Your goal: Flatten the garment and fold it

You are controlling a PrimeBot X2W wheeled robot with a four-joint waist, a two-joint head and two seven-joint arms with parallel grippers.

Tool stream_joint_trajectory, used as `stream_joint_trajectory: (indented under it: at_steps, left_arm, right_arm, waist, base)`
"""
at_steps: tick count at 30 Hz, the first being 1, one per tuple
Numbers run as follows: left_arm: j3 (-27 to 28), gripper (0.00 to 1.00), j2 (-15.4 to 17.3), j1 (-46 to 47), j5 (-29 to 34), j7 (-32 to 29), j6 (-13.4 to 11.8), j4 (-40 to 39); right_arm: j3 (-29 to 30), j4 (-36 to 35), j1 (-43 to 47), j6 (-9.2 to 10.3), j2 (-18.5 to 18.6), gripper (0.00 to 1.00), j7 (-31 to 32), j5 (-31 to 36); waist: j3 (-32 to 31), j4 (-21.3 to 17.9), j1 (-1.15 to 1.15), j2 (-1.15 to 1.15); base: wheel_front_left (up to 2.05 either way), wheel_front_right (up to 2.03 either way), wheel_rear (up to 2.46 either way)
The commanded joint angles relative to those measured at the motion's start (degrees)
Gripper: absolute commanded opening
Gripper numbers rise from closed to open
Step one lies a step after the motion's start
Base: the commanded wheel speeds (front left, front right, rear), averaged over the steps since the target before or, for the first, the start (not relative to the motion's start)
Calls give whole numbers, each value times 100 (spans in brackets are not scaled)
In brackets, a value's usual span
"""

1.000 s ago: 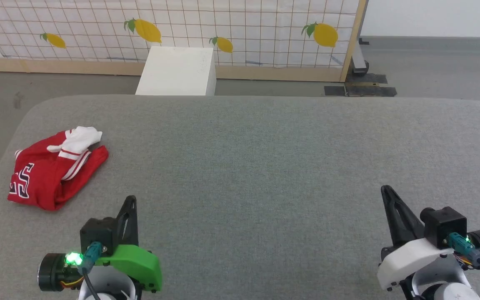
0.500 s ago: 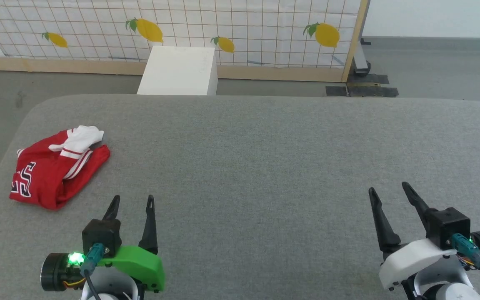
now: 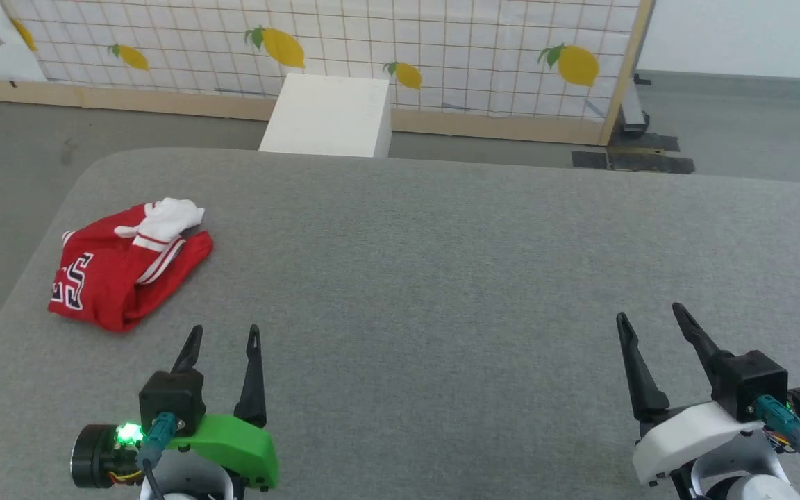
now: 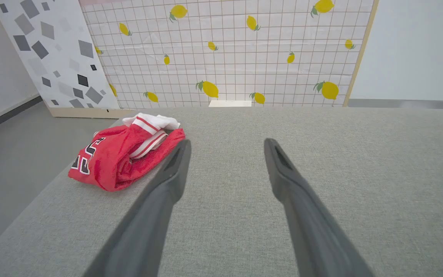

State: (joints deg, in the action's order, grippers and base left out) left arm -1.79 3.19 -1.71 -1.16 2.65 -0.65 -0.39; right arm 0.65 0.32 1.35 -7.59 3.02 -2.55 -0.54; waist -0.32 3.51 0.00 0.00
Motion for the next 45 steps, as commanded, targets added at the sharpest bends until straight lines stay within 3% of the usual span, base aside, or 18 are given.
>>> stream_joint_trajectory:
  at_steps: [1,22,45]
  left_arm:
    - [-14,100,-7,-74,-25,56,-52,-24]
    - [-86,100,-12,-253,-17,316,-106,-131]
    - [-203,100,-18,-376,-56,585,-223,-223]
  right_arm:
    - [-1,-37,78,2,-3,100,-59,-7]
    - [-100,-46,193,4,-5,100,-322,-30]
    - [-135,-21,284,6,-8,100,-591,2]
  waist:
    - [-19,102,0,0]
    - [-135,953,0,0]
    - [-201,1613,0,0]
  base:
    - [0,0,0]
    - [0,0,0]
    - [0,0,0]
